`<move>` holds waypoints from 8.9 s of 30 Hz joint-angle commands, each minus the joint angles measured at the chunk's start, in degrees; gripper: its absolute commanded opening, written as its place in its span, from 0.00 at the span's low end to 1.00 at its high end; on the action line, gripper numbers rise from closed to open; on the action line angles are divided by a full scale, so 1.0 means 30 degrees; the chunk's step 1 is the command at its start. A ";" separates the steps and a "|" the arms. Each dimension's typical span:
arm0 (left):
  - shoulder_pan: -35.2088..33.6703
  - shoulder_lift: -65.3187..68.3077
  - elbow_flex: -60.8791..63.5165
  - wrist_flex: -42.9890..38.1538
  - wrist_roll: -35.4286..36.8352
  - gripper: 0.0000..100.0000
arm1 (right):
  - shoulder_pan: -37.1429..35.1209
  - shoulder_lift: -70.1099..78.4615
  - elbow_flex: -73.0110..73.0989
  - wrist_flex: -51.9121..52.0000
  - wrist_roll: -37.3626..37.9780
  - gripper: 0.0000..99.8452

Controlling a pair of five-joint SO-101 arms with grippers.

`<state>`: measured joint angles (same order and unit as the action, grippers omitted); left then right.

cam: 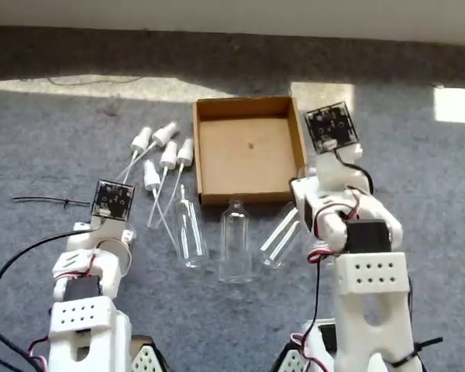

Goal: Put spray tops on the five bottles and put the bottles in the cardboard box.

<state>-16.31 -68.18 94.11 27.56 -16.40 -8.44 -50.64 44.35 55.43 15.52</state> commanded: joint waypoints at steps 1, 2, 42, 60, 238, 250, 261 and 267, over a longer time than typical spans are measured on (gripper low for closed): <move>-0.1890 0.0015 -0.4791 0.3341 -0.1495 0.16 | -0.0161 -0.1949 0.0103 -0.0425 -0.1260 0.00; -0.1919 0.0161 -0.6403 0.5275 -0.1495 0.16 | -0.0161 -0.2300 0.0103 -0.0425 -0.1436 0.00; 0.2593 4.0806 -5.1736 1.7641 -0.0205 0.21 | -0.1128 -0.4733 0.1802 0.0249 -0.1377 0.00; 0.2652 4.4059 -5.5487 1.9575 -0.0234 0.06 | -0.1128 -0.4733 0.1802 0.0249 -0.1377 0.00; 1.4374 0.8103 -2.2813 0.7004 0.3516 0.15 | -0.8864 -1.0740 1.1824 -1.2381 -0.4630 0.00; 1.2293 0.5201 -2.6095 0.7121 0.2872 0.15 | -0.8835 -1.0652 1.1824 -1.2381 -0.4630 0.00; 0.5407 0.0425 -1.4725 0.8762 0.5040 0.15 | -0.4117 -0.8161 0.7663 -1.2469 -0.4278 0.00; 0.3912 -0.3033 -0.7985 0.5919 0.4982 0.15 | -0.4029 -0.0044 0.0923 -1.2615 -0.3458 0.00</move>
<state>-2.15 -70.46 60.26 50.86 -1.71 -21.54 -62.07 59.65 19.21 4.18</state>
